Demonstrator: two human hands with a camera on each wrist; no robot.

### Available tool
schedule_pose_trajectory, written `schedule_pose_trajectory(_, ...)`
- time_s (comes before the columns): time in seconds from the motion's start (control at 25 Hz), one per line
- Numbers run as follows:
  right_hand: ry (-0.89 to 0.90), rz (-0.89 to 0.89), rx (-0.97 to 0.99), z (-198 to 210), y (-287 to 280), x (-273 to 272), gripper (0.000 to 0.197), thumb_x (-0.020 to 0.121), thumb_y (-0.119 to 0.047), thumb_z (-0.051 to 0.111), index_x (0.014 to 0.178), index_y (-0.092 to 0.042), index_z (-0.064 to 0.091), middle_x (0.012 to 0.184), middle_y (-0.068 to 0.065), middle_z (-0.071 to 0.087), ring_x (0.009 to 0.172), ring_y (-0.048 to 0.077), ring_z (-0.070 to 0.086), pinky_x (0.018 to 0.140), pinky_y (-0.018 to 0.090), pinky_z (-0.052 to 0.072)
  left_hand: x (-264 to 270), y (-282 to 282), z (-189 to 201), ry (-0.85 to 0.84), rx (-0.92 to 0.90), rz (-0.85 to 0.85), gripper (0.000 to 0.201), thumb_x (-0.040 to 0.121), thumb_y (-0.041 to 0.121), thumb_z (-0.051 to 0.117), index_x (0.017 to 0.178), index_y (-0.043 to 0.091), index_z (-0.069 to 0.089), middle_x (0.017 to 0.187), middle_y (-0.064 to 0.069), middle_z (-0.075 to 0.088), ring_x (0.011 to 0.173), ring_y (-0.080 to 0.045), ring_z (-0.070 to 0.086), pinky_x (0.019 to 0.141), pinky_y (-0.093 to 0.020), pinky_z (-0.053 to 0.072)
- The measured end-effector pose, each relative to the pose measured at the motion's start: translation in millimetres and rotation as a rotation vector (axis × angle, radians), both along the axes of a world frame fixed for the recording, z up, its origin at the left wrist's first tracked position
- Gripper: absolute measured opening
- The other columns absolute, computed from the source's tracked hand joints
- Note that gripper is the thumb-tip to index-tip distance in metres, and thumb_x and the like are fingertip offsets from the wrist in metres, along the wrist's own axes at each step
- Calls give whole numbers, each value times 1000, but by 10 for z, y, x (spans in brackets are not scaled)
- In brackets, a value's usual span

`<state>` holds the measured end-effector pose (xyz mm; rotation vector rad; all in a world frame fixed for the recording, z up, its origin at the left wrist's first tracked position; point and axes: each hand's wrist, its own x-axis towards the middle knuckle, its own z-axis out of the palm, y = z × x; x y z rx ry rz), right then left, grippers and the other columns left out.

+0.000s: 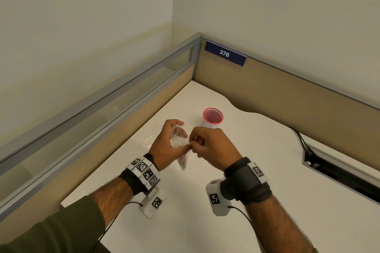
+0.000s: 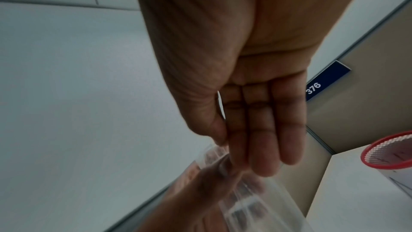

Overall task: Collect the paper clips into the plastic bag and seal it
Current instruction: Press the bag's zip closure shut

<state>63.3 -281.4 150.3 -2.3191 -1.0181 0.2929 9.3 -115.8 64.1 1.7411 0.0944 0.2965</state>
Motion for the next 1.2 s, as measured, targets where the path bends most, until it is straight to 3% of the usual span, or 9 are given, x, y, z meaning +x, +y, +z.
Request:
schedule_pose_trajectory(0.12,88,-28,107,142,-148,50,5,89,-16,60,90,-17,65,80,1,71,68,14,69,74,33,61,-37,44,20,17,-119,-62,92,63,48,88,139,34,39,122,-5,64,116,-20,63,98,-40,54)
schedule_pose_trajectory(0.24,110,-23,171,228,-261,79,6,86,-10,62,87,-14,65,77,2,72,67,14,69,72,33,61,-62,11,107,17,-298,-35,89,70,69,72,136,15,49,121,-11,68,113,-21,67,99,-35,53)
schedule_pose_trajectory(0.36,88,16,129,238,-277,44,7,86,-12,62,88,-17,66,83,0,70,75,15,66,75,30,59,-20,-27,127,31,-332,1,32,101,25,53,127,8,60,114,-13,72,110,-24,68,104,-45,49)
schedule_pose_trajectory(0.52,89,33,148,219,-276,-18,7,86,-14,62,90,-19,66,86,-2,69,78,15,65,75,26,57,-31,-25,191,79,-491,-41,40,98,-8,42,127,12,62,121,-14,70,117,-26,65,96,-37,54)
schedule_pose_trajectory(0.68,90,49,162,214,-288,-58,9,85,-12,61,89,-17,67,81,-3,67,68,9,58,67,21,53,-118,-55,208,74,-422,-37,20,90,4,63,109,8,71,117,-9,72,111,-22,67,95,-32,54)
schedule_pose_trajectory(0.84,124,39,177,207,-283,-66,10,85,-12,59,88,-18,66,79,5,68,69,22,62,67,28,57,-149,22,159,62,-408,41,4,89,5,68,92,3,69,92,-9,73,89,-21,68,84,-31,55)
schedule_pose_trajectory(0.96,123,20,130,159,-318,-48,7,87,-18,59,87,-21,65,77,1,67,65,11,58,65,25,53,-171,72,190,7,-350,74,13,86,20,72,87,8,68,85,-7,72,82,-17,66,76,-27,54)
schedule_pose_trajectory(1.08,65,-39,155,55,-340,-73,18,82,-38,70,87,-22,64,87,-4,64,76,10,59,69,25,51,-188,58,259,-32,-285,122,10,94,9,64,84,10,66,76,0,71,74,-13,65,69,-23,53)
schedule_pose_trajectory(1.2,52,-136,274,-55,-278,-83,17,82,-29,73,87,-16,64,89,-4,65,81,11,60,73,24,53,-156,62,285,-44,-303,140,6,93,8,64,87,8,66,78,-1,72,79,-16,67,78,-29,57)
